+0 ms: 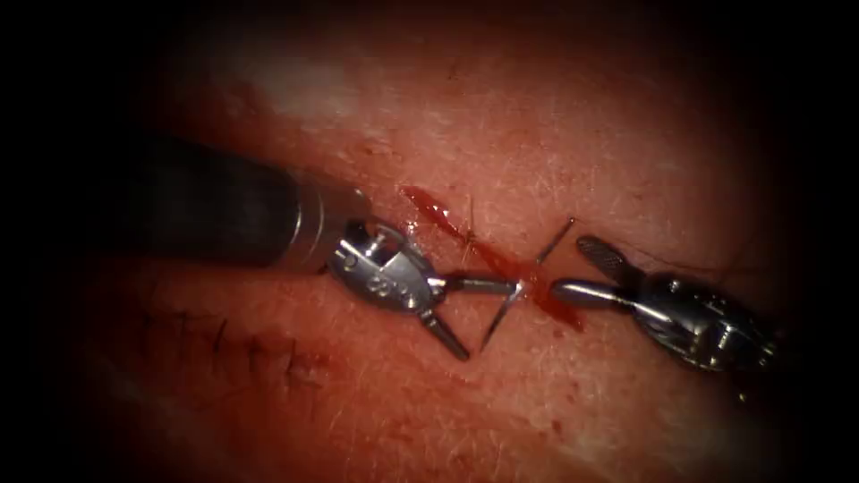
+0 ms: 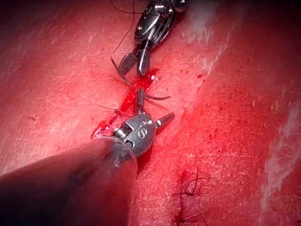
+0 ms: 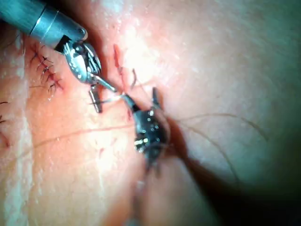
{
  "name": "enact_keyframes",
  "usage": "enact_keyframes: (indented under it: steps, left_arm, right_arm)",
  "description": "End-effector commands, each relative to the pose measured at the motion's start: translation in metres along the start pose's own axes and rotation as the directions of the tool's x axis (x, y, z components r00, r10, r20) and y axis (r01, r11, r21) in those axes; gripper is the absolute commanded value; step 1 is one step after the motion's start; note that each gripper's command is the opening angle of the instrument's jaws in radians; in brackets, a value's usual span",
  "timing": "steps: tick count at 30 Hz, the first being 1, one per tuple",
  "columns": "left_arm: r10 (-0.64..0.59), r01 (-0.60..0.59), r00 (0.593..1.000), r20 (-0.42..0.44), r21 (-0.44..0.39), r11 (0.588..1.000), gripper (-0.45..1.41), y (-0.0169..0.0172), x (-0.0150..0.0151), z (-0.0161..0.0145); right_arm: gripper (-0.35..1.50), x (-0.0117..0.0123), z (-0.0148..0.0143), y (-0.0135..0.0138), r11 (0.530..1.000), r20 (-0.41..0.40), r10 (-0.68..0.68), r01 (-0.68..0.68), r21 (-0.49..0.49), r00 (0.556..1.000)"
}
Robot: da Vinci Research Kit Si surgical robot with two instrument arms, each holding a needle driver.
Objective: Wound Closure
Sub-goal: Pick up the needle with the left gripper and pull it through the cut
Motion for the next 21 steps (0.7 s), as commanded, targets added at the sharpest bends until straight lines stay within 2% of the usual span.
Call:
enact_keyframes:
  steps: [1,6,10,11,12,14,16,21]
  left_arm:
    - [-0.001,0.001,1.0,-0.002,-0.002,1.0,0.59,0.0004,-0.0004,0.0008]
    - [0.001,-0.001,1.0,0.009,0.01,1.0,0.57,0.0001,-0.0006,0.001]
    - [0.005,-0.006,0.999,0.032,0.047,0.999,0.47,-0.0006,-0.0013,0.0012]
    - [-0.014,0.012,0.999,0.033,0.053,0.999,0.3,-0.0009,-0.0016,0.0013]
    - [-0.042,0.04,0.999,0.029,0.063,0.997,-0.01,-0.0011,-0.0019,0.0016]
    - [-0.052,0.05,0.998,0.03,0.068,0.996,-0.18,-0.0008,-0.0021,0.002]
    - [-0.062,0.06,0.997,0.033,0.071,0.996,-0.45,-0.0006,-0.0021,0.0024]
    - [-0.118,0.118,0.993,-0.003,0.109,0.987,-0.45,-0.0007,-0.0019,0.0022]
  right_arm:
    - [1.08,-0.0011,0.0004,-0.0004,1.0,0.002,0.001,-0.001,0.001,1.0]
    - [1.08,-0.0014,0.0005,-0.0004,1.0,0.0,-0.001,0.001,0.001,1.0]
    - [1.06,-0.0014,0.0006,-0.0004,1.0,-0.001,-0.001,0.001,-0.003,1.0]
    - [1.06,-0.0014,0.0006,-0.0005,1.0,-0.001,-0.001,0.001,-0.004,1.0]
    - [1.06,-0.0014,0.0006,-0.0005,1.0,-0.001,-0.001,0.001,-0.004,1.0]
    - [1.06,-0.0015,0.0007,-0.0006,1.0,-0.002,0.0,0.0,-0.005,1.0]
    - [1.06,-0.0015,0.0006,-0.0007,1.0,-0.002,0.0,0.0,-0.005,1.0]
    - [1.06,-0.0015,0.0006,-0.0007,1.0,-0.002,-0.001,0.001,-0.005,1.0]
